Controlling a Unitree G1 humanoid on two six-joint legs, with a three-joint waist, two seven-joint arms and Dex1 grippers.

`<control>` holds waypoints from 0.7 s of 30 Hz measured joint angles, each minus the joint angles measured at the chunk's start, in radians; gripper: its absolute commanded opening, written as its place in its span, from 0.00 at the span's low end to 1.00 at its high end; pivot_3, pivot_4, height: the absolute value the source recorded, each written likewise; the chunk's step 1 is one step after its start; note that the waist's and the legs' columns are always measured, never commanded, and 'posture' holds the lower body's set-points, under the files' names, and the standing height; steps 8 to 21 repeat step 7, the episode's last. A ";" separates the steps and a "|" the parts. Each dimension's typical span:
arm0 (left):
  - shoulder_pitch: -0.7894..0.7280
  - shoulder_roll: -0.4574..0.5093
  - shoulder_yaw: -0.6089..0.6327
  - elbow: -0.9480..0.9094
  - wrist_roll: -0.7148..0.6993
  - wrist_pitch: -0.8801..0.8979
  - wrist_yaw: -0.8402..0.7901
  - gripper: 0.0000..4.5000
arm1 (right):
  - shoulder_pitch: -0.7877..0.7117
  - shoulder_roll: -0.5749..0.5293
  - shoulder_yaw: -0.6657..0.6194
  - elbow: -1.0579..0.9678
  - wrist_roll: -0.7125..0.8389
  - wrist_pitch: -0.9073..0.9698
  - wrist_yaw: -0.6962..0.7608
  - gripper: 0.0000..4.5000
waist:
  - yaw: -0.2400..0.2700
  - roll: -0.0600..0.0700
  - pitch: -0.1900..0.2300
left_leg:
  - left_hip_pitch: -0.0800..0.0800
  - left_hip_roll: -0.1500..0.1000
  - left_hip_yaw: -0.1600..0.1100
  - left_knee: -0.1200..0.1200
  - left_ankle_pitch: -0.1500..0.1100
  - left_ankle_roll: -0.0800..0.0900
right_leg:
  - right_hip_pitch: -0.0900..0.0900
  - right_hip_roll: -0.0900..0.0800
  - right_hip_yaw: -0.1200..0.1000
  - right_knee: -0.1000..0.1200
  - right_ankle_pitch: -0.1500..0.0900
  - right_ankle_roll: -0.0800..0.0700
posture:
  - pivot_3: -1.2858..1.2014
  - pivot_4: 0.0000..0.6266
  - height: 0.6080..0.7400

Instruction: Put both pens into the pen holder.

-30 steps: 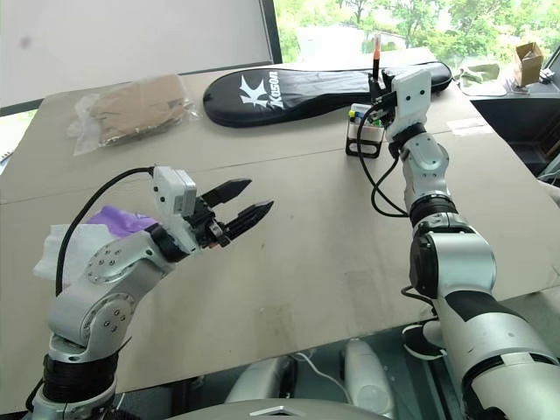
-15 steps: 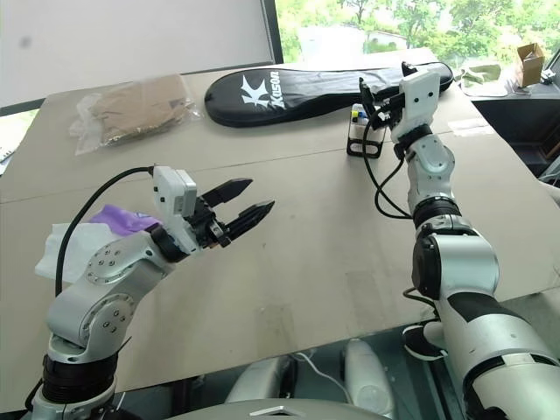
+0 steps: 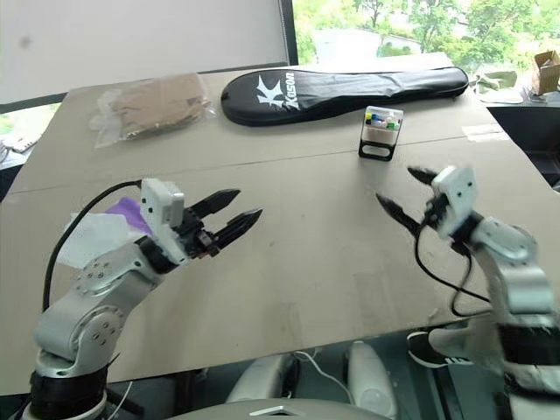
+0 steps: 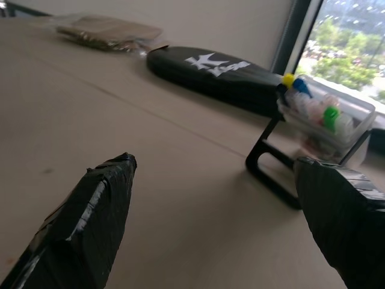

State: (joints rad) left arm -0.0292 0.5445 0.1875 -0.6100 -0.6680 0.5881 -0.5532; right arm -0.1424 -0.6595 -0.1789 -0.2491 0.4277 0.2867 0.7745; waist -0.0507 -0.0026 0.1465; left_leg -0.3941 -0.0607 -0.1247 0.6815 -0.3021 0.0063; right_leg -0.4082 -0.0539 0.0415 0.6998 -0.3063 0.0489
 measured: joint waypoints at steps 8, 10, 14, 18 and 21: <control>0.216 0.018 0.065 -0.083 -0.023 0.018 0.018 0.75 | 0.217 -0.120 -0.153 -0.182 0.091 0.154 0.033 0.99 | 0.017 -0.001 0.000 | 0.016 0.000 0.002 -0.006 -0.003 0.005 | 0.016 0.000 0.001 -0.005 0.000 0.000 | 0.52 0.24 1.00; 0.216 0.018 0.065 -0.083 -0.023 0.018 0.018 0.75 | 0.217 -0.120 -0.153 -0.182 0.091 0.154 0.033 0.99 | 0.017 -0.001 0.000 | 0.016 0.000 0.002 -0.006 -0.003 0.005 | 0.016 0.000 0.001 -0.005 0.000 0.000 | 0.52 0.24 1.00; 0.216 0.018 0.065 -0.083 -0.023 0.018 0.018 0.75 | 0.217 -0.120 -0.153 -0.182 0.091 0.154 0.033 0.99 | 0.017 -0.001 0.000 | 0.016 0.000 0.002 -0.006 -0.003 0.005 | 0.016 0.000 0.001 -0.005 0.000 0.000 | 0.52 0.24 1.00; 0.216 0.018 0.065 -0.083 -0.023 0.018 0.018 0.75 | 0.217 -0.120 -0.153 -0.182 0.091 0.154 0.033 0.99 | 0.017 -0.001 0.000 | 0.016 0.000 0.002 -0.006 -0.003 0.005 | 0.016 0.000 0.001 -0.005 0.000 0.000 | 0.52 0.24 1.00; 0.216 0.018 0.065 -0.083 -0.023 0.018 0.018 0.75 | 0.217 -0.120 -0.153 -0.182 0.091 0.154 0.033 0.99 | 0.017 -0.001 0.000 | 0.016 0.000 0.002 -0.006 -0.003 0.005 | 0.016 0.000 0.001 -0.005 0.000 0.000 | 0.52 0.24 1.00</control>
